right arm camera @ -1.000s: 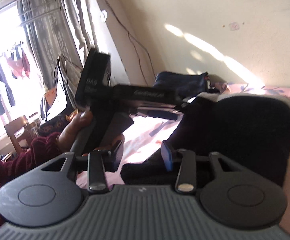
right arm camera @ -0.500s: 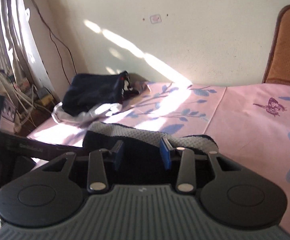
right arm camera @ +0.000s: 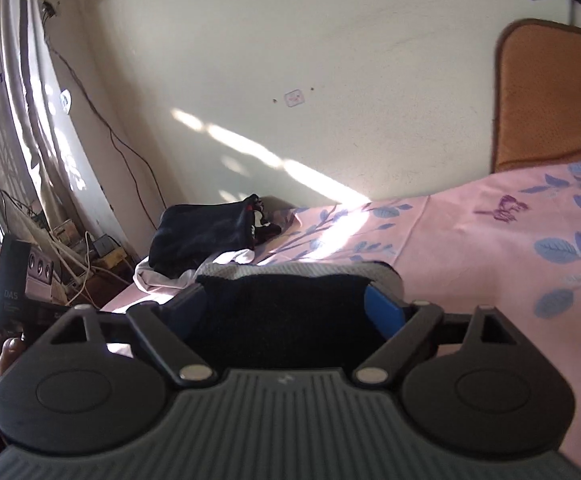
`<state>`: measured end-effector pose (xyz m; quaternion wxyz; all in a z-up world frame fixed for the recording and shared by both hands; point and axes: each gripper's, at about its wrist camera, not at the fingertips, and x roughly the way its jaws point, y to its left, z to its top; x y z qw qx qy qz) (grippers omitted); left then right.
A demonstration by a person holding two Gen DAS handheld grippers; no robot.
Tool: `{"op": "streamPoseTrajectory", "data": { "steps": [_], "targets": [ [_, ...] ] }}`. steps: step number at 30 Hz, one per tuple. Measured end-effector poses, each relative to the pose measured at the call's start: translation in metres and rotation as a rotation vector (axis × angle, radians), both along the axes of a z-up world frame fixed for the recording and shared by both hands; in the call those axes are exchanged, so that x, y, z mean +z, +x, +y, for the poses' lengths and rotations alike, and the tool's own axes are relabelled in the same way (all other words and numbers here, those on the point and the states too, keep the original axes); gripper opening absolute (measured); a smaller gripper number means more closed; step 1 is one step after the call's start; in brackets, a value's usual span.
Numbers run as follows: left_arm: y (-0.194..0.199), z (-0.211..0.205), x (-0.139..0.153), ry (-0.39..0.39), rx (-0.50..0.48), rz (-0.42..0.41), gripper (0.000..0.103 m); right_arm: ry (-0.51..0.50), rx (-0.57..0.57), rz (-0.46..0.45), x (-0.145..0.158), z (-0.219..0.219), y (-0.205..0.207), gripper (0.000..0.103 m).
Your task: Fold small clothes
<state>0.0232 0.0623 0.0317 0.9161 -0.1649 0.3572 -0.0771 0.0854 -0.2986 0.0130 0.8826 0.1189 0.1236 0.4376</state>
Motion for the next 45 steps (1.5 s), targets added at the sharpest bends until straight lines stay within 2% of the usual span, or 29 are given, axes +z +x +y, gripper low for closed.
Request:
{"op": "streamPoseTrajectory", "data": {
  "steps": [4,10,11,14,17,19,29,45],
  "targets": [
    [0.000,0.002,-0.010,-0.140,-0.066,0.041,0.103,0.027,0.056,0.188,-0.024,-0.022,0.007,0.090],
    [0.013,-0.014,-0.034,-0.218,-0.116,0.075,0.103,0.007,0.145,0.278,-0.039,0.001,0.012,0.090],
    [0.013,-0.017,-0.035,-0.214,-0.114,0.060,0.103,-0.002,0.156,0.296,-0.041,0.008,0.015,0.092],
    [0.015,-0.026,-0.038,-0.193,-0.092,0.018,0.103,-0.021,0.152,0.250,-0.040,0.028,0.017,0.099],
    [0.012,-0.042,-0.042,-0.078,-0.076,-0.063,0.103,-0.031,0.146,0.214,-0.039,0.039,0.015,0.102],
    [0.010,-0.051,-0.040,-0.018,-0.056,-0.066,0.103,-0.037,0.141,0.201,-0.039,0.039,0.013,0.101],
    [0.006,-0.048,-0.041,-0.032,-0.056,-0.078,0.103,0.001,0.144,0.206,-0.044,0.030,0.018,0.102],
    [0.006,-0.055,-0.041,0.004,-0.053,-0.081,0.103,-0.004,0.170,0.199,-0.043,0.029,0.019,0.103]
  ]
}}
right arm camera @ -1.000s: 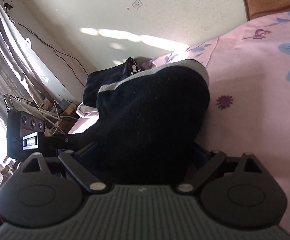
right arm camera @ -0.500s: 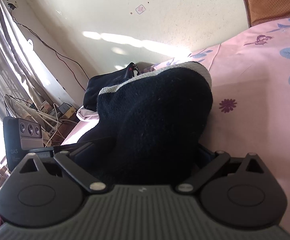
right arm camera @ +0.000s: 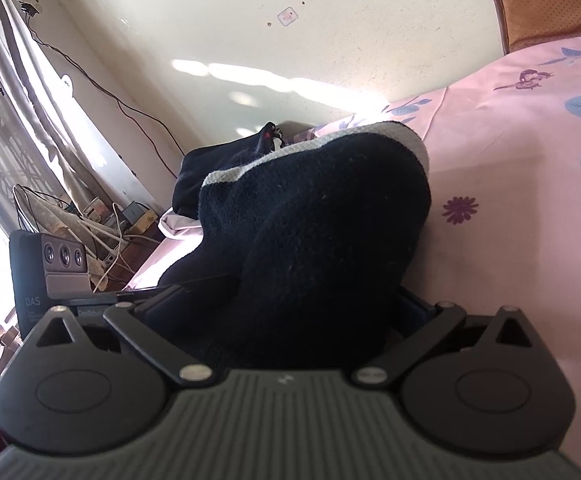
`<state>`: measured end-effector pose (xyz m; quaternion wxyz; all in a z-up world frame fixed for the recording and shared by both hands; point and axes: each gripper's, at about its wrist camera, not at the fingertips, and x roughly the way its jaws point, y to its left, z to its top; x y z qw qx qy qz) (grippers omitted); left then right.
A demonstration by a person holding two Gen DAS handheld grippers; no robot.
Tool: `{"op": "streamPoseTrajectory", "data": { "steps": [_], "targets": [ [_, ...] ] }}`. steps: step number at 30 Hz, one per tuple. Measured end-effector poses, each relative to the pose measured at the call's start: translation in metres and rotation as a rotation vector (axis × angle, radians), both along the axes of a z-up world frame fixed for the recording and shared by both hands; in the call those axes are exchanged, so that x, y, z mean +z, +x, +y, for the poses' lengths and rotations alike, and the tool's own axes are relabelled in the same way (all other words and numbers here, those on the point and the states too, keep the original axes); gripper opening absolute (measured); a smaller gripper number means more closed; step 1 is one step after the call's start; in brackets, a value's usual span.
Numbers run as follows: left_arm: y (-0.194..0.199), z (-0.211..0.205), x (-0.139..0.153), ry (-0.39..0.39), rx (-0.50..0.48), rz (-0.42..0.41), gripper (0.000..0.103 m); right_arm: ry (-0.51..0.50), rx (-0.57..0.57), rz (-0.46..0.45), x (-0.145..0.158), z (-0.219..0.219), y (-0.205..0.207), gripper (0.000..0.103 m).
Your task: Fold small clothes
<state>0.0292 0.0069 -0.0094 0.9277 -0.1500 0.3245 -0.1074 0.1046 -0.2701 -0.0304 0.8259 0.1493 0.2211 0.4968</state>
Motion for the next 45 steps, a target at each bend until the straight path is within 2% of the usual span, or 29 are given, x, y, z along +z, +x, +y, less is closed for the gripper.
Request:
{"op": "streamPoseTrajectory", "data": {
  "steps": [15,27,45],
  "targets": [
    [-0.0022,0.0024,-0.0006,-0.013,0.004,-0.012,0.103,0.000,0.000,0.000,0.0000,0.0001,0.0003,0.103],
    [-0.0044,0.0076,-0.0017,-0.055,0.010,-0.018,0.103,-0.004,-0.002,-0.002,-0.0002,0.0000,0.0008,0.103],
    [-0.0061,0.0039,-0.0012,-0.024,0.016,-0.016,0.103,-0.007,-0.003,-0.005,-0.0003,-0.0002,0.0014,0.103]
  ]
}}
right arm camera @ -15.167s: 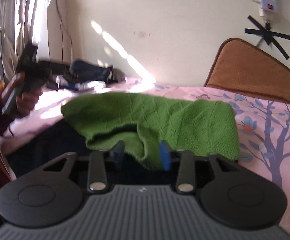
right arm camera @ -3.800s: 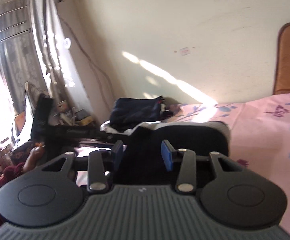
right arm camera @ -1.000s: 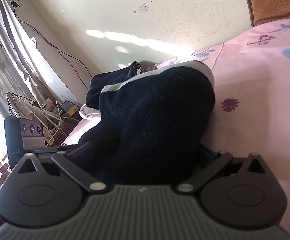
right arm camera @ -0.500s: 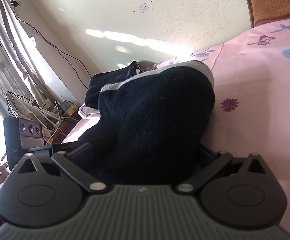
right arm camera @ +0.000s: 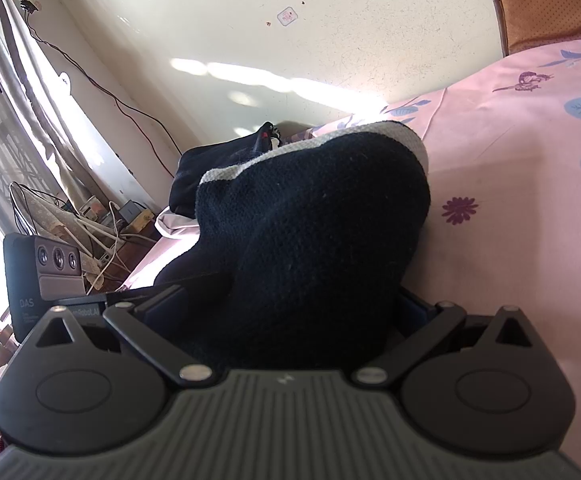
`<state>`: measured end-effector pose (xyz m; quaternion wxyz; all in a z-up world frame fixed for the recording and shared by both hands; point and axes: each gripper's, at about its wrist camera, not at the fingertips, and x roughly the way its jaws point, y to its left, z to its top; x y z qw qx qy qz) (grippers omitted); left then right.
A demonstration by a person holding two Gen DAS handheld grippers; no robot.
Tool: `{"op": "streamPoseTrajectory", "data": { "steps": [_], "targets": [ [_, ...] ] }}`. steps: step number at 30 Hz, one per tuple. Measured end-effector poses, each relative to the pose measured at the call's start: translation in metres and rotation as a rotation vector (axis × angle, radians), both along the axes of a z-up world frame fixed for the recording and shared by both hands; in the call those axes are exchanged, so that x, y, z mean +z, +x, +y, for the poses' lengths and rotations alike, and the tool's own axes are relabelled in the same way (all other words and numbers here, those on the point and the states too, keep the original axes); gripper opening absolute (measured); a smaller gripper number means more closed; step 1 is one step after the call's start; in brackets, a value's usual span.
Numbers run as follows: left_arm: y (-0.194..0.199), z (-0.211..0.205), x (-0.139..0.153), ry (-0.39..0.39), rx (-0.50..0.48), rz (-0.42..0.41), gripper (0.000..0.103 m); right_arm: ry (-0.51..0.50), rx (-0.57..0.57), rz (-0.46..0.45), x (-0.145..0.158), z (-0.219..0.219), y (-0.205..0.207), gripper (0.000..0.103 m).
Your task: Fold small clothes
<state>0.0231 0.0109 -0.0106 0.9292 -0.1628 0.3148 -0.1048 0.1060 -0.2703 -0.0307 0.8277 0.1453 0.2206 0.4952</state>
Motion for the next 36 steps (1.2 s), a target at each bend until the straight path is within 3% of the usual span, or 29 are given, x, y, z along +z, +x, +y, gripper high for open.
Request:
{"op": "streamPoseTrajectory", "data": {
  "steps": [36],
  "targets": [
    [0.0001,-0.0009,0.0001,0.012,0.003,0.002,0.103,-0.007,-0.023,-0.011,-0.0007,0.0049,-0.0046,0.103]
  ]
}}
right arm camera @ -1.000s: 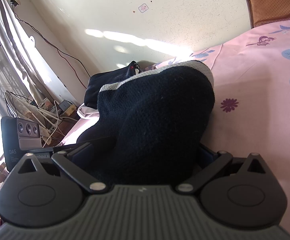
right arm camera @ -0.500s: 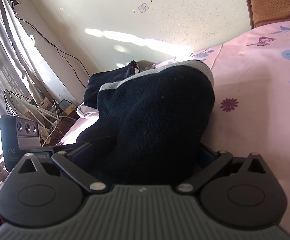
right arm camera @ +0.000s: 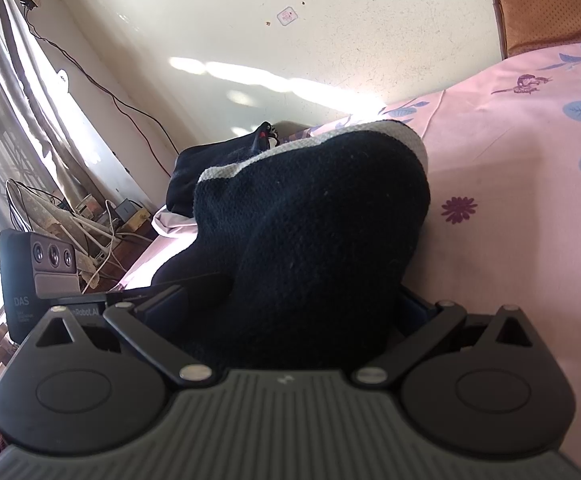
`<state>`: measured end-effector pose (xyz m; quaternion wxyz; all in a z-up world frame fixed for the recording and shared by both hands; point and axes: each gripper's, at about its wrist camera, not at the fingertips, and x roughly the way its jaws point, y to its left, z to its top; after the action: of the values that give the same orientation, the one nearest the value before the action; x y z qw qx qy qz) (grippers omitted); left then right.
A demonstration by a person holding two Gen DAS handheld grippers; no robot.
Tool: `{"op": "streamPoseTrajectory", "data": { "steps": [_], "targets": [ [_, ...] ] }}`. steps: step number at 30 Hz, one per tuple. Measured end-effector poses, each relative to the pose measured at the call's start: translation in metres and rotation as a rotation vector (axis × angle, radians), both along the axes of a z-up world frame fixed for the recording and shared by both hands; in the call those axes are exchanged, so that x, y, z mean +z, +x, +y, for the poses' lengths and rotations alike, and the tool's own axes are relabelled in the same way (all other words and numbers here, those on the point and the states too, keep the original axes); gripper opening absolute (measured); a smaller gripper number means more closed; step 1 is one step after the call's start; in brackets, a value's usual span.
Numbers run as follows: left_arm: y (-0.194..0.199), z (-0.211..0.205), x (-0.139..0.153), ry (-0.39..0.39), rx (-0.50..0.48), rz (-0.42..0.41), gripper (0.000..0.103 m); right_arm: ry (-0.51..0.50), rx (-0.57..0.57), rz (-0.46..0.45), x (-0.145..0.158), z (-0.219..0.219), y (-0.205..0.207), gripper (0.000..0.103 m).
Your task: Fold small clothes
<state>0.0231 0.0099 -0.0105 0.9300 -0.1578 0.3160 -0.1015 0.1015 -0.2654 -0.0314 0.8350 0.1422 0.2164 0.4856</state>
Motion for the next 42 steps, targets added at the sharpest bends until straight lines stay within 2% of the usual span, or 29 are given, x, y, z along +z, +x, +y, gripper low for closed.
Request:
{"op": "streamPoseTrajectory", "data": {
  "steps": [42],
  "targets": [
    [0.0002,0.0000,0.0002,-0.002,0.000,0.001,0.103,0.004,0.001,0.000,0.0007,-0.0014,-0.0026,0.103]
  ]
}}
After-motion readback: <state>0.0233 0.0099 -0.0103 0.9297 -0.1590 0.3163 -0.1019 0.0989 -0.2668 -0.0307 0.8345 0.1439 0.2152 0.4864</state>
